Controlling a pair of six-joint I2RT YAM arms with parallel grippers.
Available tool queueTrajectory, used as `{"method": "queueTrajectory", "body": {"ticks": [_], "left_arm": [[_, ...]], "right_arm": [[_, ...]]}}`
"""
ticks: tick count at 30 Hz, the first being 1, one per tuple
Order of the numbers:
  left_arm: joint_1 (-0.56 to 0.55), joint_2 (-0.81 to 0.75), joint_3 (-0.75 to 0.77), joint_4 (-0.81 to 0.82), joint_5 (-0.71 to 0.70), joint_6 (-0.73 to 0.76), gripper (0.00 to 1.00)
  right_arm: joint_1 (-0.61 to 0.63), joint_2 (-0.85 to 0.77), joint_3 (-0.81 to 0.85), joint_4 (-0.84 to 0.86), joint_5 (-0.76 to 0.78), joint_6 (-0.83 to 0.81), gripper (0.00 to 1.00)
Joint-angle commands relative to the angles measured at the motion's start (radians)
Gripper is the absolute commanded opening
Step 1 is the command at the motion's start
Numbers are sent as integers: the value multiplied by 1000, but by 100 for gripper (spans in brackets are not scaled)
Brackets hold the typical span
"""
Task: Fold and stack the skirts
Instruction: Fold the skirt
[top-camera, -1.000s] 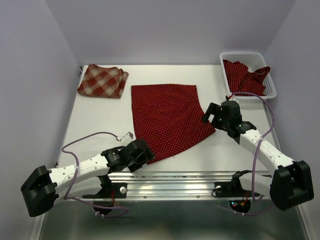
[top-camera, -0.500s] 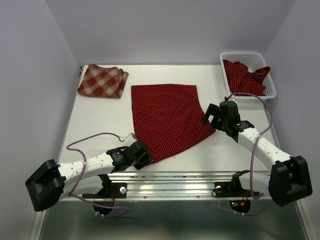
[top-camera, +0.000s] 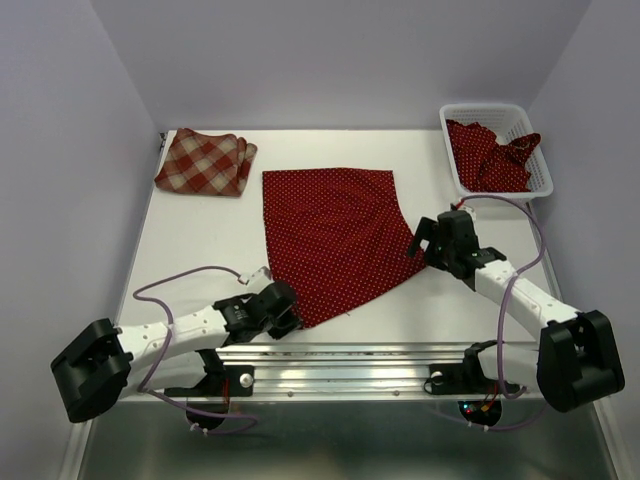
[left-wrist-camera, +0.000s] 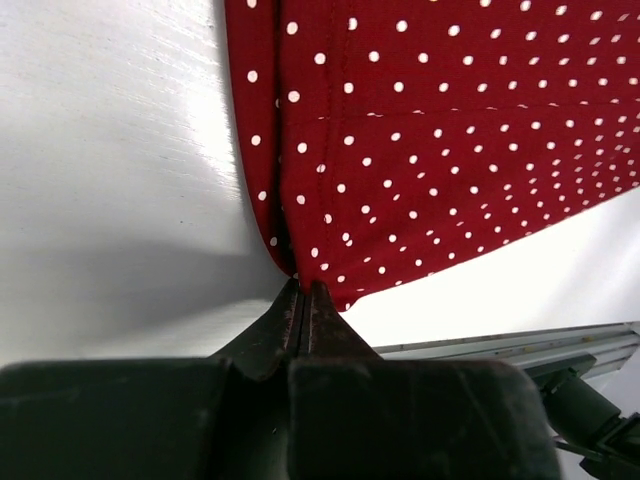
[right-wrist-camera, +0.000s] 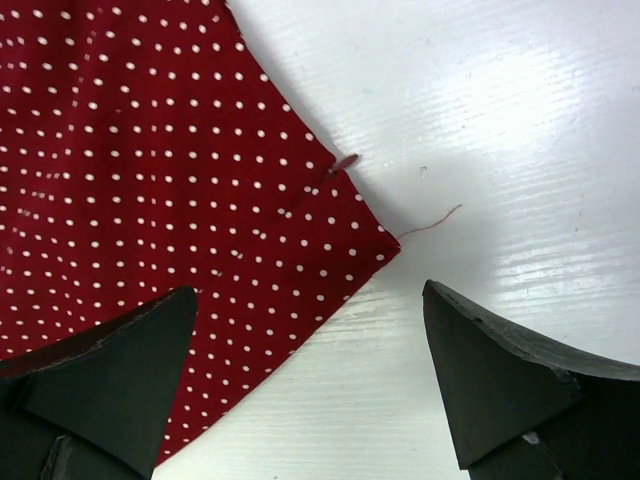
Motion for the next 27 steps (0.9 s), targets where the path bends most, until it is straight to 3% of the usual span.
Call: {"method": "queueTrajectory", "body": {"ticks": [1, 10, 20, 23, 24, 27], "left_arm": [[-5, -57, -28, -10, -33, 10, 0], [-3, -180, -68, -1, -41, 16, 0], [-3, -156, -71, 19, -26, 30, 0], [-3, -140, -65, 19, -19, 37, 0], [-3, -137, -63, 19, -16, 39, 0], [-3, -134, -49, 2, -10, 45, 0]], "right_arm": [[-16, -10, -28, 5, 38, 21, 100], [-16, 27, -57, 27, 24, 43, 98], [-16, 123, -86, 132, 12, 80, 64], [-16, 148, -105, 159, 16, 92, 46], [-16, 153, -114, 178, 13, 96, 36], [-16, 148, -129, 218, 30, 118, 31]]}}
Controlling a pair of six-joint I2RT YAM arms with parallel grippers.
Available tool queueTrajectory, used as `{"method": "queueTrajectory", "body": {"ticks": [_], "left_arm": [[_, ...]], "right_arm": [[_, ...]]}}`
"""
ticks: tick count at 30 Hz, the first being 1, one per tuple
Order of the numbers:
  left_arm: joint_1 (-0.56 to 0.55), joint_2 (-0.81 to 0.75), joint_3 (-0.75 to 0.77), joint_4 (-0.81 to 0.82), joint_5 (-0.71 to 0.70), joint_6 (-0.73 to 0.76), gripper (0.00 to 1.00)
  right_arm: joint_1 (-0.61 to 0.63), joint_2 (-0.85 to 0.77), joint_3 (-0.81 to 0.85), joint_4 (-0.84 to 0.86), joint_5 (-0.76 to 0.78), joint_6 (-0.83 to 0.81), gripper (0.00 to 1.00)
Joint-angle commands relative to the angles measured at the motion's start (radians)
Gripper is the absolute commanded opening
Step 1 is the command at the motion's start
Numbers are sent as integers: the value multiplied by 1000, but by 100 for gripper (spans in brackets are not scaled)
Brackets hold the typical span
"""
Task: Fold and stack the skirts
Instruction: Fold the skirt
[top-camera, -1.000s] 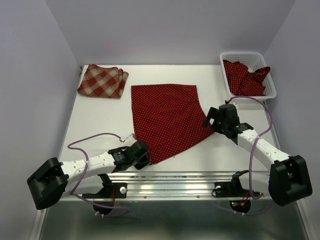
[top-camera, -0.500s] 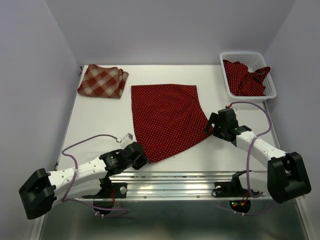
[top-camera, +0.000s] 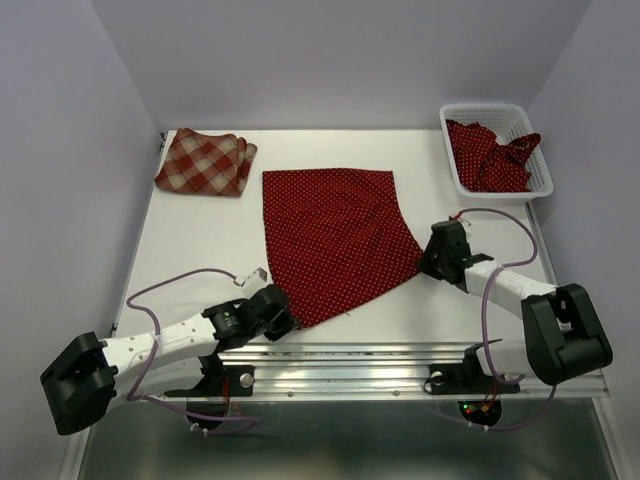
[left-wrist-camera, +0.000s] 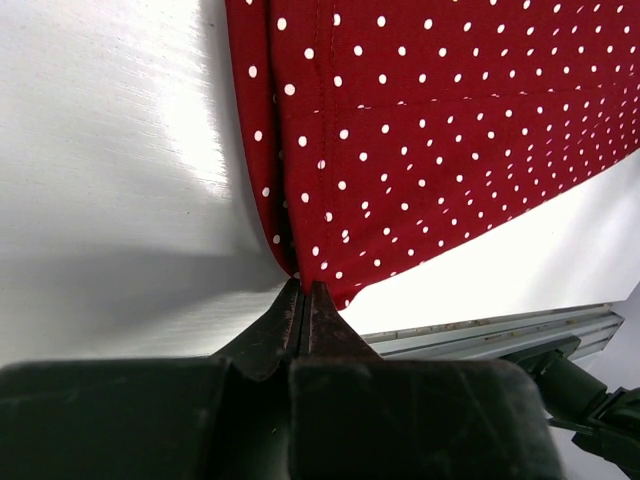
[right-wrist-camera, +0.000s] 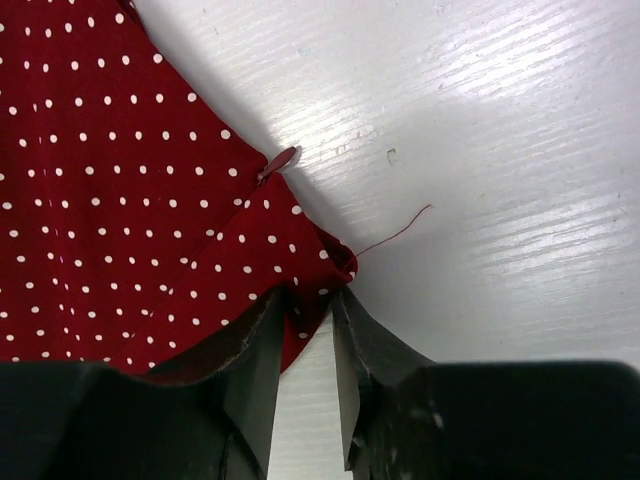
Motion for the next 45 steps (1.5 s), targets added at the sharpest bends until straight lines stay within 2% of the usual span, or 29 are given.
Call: {"method": "queueTrajectory", "body": {"ticks": [1, 2, 4, 5, 6, 11, 15, 19, 24, 32, 35, 41, 45], "left_arm": [[-5, 3, 20, -19, 0, 28, 0], [-3, 2, 21, -24, 1, 31, 0], [-5, -1, 24, -33, 5, 37, 0], [-3, 0, 26, -32, 14, 40, 0], [-3, -1, 27, -30, 20, 52, 0], [-6, 0, 72, -51, 65, 118, 0], [-11, -4, 116, -104, 126, 180, 0], [-35, -9, 176, -148, 203, 229, 0], [-52, -26, 285, -258, 183, 250, 0], [-8, -17, 484, -280, 31, 295, 0], [63, 8, 521, -266, -13, 341, 0], [247, 26, 544, -142, -1, 433, 0], [320, 77, 589, -81, -44, 497, 0]], "right_arm": [[-4, 8, -36, 85, 31, 37, 31], [-4, 10, -40, 92, 43, 39, 29], [-4, 17, -39, 102, 49, 37, 19], [-4, 19, -42, 102, 46, 34, 7], [-4, 16, -43, 101, 43, 30, 1], [-4, -114, -80, 40, -2, 25, 1], [-4, -307, -85, -165, -26, 25, 1], [-4, -424, -76, -322, -22, 50, 1], [-4, -492, 10, -444, 8, 39, 1], [-4, -389, 200, -450, 66, -15, 1], [-4, -328, 269, -438, 115, -42, 1], [-4, -221, 381, -350, 120, -61, 1], [-4, -141, 457, -303, 124, -87, 1]]}}
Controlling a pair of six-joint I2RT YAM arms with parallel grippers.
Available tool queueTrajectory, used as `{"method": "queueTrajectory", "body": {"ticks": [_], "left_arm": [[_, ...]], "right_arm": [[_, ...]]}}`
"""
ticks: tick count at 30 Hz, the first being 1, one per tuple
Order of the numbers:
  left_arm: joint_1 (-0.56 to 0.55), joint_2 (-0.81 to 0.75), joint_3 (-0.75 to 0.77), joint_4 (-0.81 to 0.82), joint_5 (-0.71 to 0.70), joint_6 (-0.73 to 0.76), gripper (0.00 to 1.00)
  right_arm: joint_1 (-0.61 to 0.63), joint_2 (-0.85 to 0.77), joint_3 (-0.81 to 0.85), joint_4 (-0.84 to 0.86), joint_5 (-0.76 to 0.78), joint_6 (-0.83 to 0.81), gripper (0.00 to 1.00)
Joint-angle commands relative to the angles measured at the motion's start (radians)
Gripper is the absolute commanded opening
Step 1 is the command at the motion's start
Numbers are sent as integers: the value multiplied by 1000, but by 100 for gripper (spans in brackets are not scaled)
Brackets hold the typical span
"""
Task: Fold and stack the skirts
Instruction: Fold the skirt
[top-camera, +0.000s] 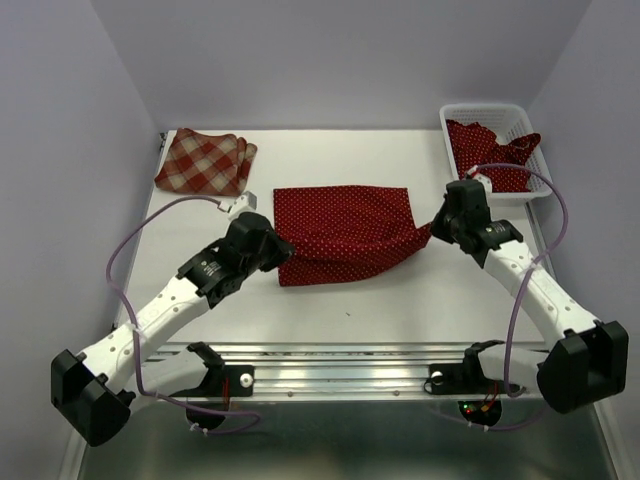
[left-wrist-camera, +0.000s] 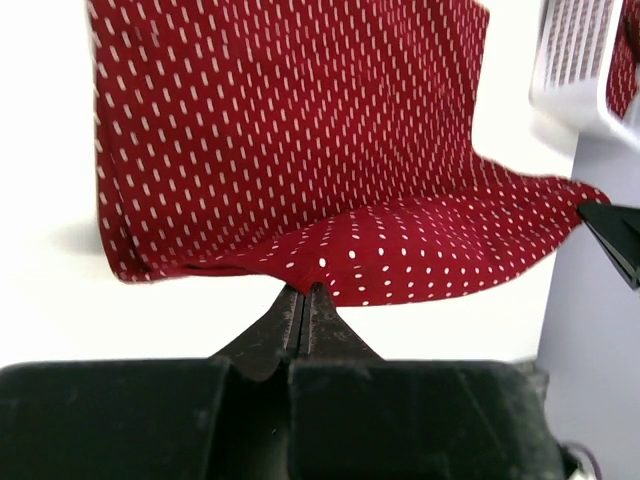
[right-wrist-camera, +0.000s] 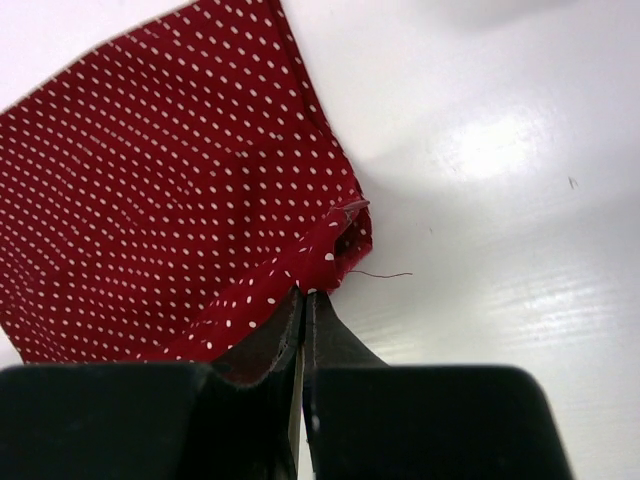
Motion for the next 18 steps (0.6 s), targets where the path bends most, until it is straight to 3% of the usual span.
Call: {"method": "queueTrajectory", "body": {"ticks": [1, 9, 18], "left_arm": [[60, 35, 95, 113, -60, 115, 0], [215, 157, 185, 153, -64, 214, 0], [309, 315, 276, 192, -21, 281, 0]], "right_arm": [[-4, 74, 107, 116, 39, -41, 1], [-4, 232, 242, 177, 27, -76, 1], [-4, 387, 354, 213, -8, -101, 1]]}}
